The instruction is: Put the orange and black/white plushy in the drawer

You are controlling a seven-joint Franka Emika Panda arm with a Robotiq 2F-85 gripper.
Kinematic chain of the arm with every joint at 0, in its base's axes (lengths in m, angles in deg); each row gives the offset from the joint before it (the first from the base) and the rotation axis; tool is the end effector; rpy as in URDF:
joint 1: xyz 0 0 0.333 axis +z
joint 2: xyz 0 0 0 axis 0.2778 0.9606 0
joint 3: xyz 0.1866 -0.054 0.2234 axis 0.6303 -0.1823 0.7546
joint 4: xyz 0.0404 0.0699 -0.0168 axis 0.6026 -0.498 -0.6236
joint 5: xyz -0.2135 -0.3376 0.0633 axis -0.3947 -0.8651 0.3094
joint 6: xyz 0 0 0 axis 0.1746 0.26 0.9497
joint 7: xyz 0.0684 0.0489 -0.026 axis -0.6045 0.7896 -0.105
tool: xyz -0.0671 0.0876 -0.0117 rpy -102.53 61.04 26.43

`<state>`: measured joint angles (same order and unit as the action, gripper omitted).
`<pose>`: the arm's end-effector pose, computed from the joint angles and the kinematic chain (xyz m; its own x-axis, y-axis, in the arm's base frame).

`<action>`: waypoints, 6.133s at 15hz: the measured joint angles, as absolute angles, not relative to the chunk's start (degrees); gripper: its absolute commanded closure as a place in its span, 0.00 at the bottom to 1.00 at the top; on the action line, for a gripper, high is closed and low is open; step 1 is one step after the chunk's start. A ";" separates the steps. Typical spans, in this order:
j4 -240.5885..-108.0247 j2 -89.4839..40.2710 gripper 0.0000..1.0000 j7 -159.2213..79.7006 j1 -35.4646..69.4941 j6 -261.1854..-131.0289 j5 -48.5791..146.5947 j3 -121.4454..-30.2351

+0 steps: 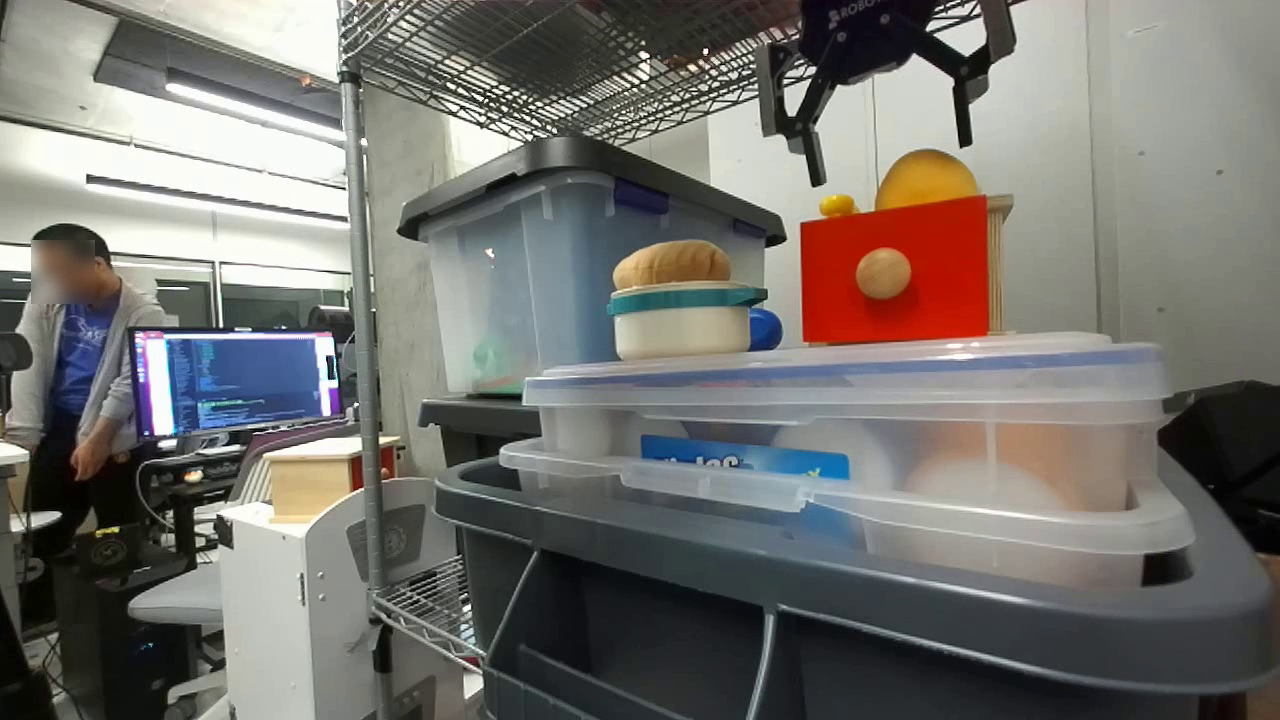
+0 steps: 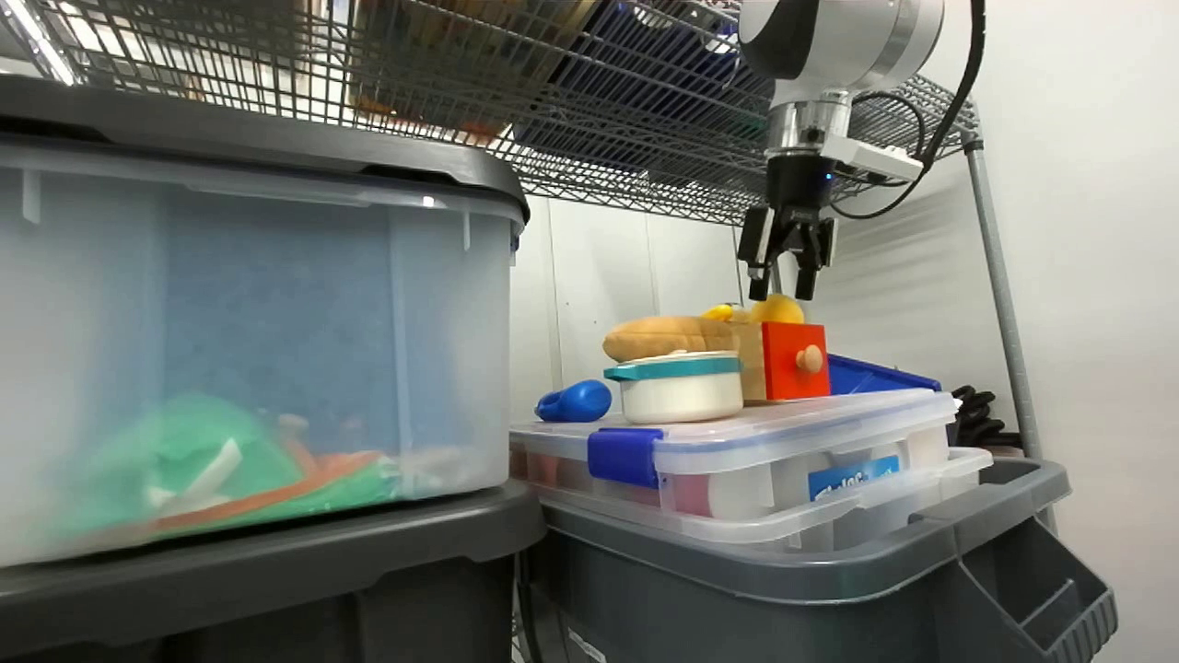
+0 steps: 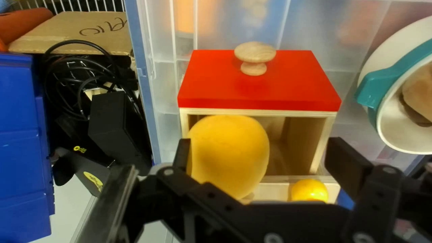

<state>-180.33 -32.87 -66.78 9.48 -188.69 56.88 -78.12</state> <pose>0.6329 -0.1383 0.5075 0.9273 0.1347 0.3492 0.1170 -0.9906 0.0713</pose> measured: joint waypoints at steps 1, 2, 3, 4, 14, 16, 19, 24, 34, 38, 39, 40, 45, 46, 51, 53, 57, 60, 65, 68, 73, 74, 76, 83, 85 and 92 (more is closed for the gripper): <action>-180.08 -32.59 0.00 -66.66 9.48 -188.69 56.88 -78.04; -179.71 -32.27 0.00 -66.55 9.48 -188.69 56.88 -78.00; -179.42 -31.99 0.00 -66.47 9.48 -188.69 56.88 -77.99; -179.12 -31.68 0.00 -66.39 9.48 -188.69 56.88 -77.98; -177.55 -30.72 0.00 -65.34 9.48 -188.32 56.89 -77.19; -177.55 -30.46 0.00 -65.03 9.48 -188.32 56.89 -77.04; -177.47 -30.19 0.00 -64.72 9.48 -188.32 56.89 -76.86; -177.60 -29.67 0.00 -64.42 9.48 -188.30 56.89 -76.60; -177.54 -28.02 0.00 -64.38 9.48 -188.29 56.89 -76.57; -176.93 -28.10 0.00 -64.38 9.43 -188.22 56.89 -76.57; -176.63 -28.22 0.00 -64.38 9.43 -188.16 56.89 -76.57; -176.36 -28.39 0.00 -64.38 9.42 -188.08 56.89 -76.57; -174.50 -29.27 0.00 -64.38 9.42 -186.02 56.89 -76.57; -174.16 -29.35 0.00 -64.38 9.42 -185.75 56.89 -76.57; -173.14 -29.35 0.00 -64.36 9.47 -184.67 56.89 -75.98; -173.03 -29.35 0.00 -64.19 9.63 -184.64 56.89 -75.34; -172.37 -29.00 0.00 -63.89 9.82 -184.64 56.89 -74.76; -171.24 -28.42 0.00 -63.89 9.70 -184.67 56.88 -74.77; -169.91 -27.20 0.00 -63.45 9.22 -185.97 56.88 -74.84; -168.98 -25.94 0.00 -63.10 8.67 -186.85 56.88 -75.04; -167.31 -23.83 0.01 -62.33 7.77 -187.64 56.86 -75.24; -167.13 -23.64 0.04 -62.11 7.72 -187.79 56.84 -75.24; -166.88 -23.32 0.06 -61.66 7.68 -188.49 56.83 -75.24; -162.93 -19.83 0.50 -60.41 7.24 -188.93 56.75 -75.44; -160.03 -17.76 0.66 -59.62 7.15 -188.65 56.71 -75.49; -148.63 -10.70 1.00 -57.88 7.11 -185.49 56.65 -75.41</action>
<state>-148.63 -10.70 -57.88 7.11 -185.49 56.65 -75.41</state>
